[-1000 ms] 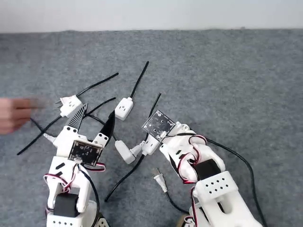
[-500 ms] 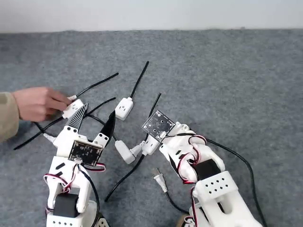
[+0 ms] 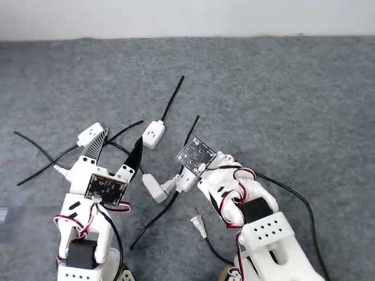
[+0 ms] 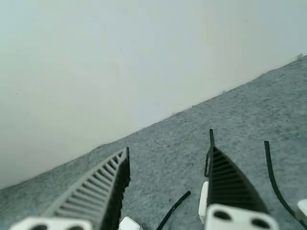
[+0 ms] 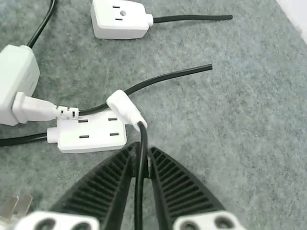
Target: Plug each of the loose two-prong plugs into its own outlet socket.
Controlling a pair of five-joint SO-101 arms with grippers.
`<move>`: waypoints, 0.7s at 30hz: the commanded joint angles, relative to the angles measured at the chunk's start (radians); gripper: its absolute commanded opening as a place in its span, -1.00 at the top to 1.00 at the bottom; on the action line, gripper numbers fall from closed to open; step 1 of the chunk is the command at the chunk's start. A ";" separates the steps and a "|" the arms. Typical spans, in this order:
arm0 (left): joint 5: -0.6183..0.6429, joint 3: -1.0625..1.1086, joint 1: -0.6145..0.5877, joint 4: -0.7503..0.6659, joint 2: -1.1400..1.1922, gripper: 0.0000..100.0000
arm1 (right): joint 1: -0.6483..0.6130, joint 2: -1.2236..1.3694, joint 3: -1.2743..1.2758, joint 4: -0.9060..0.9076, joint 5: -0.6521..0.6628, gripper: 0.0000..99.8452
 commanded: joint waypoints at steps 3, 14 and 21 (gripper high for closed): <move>0.006 -0.010 0.000 -0.029 -0.009 0.48 | 0.004 -0.007 -0.005 -0.018 0.002 0.98; 0.006 -0.010 0.000 -0.029 -0.009 0.48 | 0.004 -0.007 -0.003 -0.018 0.002 0.98; 0.006 -0.010 0.000 -0.029 -0.009 0.48 | -0.019 -0.007 -0.002 -0.012 0.002 0.98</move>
